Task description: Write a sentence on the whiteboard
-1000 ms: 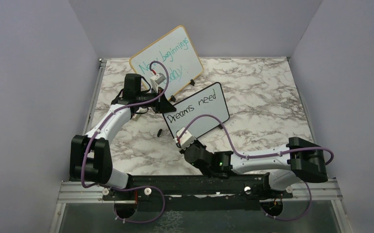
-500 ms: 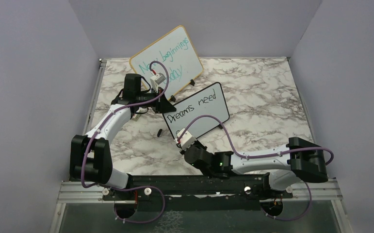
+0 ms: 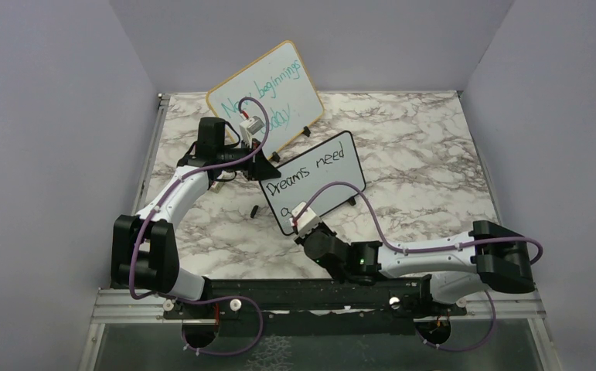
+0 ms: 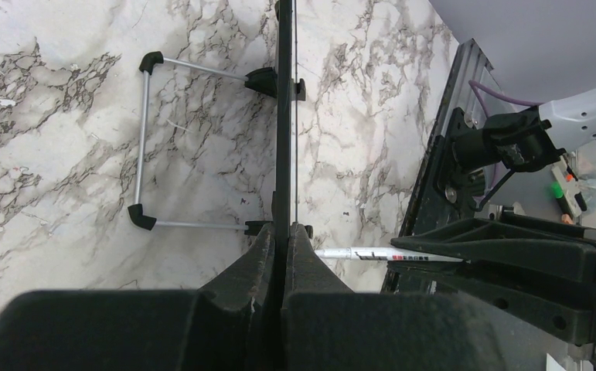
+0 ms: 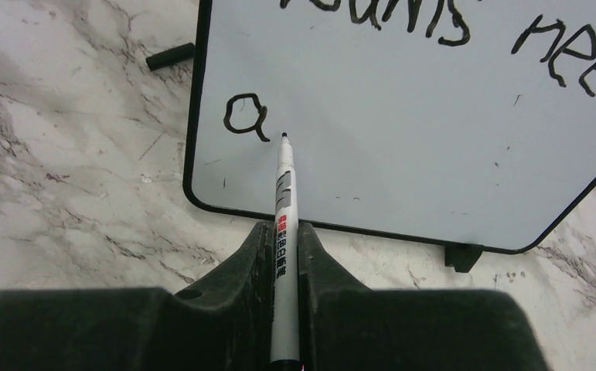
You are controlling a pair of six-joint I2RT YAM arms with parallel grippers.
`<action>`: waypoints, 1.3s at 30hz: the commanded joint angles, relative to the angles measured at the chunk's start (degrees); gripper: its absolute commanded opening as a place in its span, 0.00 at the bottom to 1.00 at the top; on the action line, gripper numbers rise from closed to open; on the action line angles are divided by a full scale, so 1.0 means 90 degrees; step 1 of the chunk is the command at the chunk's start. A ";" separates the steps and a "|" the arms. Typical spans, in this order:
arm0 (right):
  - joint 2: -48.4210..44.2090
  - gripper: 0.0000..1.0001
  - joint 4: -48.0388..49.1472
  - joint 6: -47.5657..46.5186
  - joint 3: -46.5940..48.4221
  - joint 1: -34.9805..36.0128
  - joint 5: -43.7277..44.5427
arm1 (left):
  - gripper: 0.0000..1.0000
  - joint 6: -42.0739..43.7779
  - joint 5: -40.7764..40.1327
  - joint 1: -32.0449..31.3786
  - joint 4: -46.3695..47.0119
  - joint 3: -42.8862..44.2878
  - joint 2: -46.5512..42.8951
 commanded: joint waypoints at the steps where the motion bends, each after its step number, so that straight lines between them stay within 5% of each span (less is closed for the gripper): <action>1: -0.0239 0.00 0.0559 -0.0090 -0.0055 -0.0063 0.0123 | 0.00 0.0061 -0.0182 0.0015 -0.0338 0.0018 0.0040; 39: 0.0186 0.00 0.0872 -0.0265 0.0159 -0.0308 -0.0393 | 0.00 0.0061 -0.0179 0.0015 -0.0336 0.0018 0.0040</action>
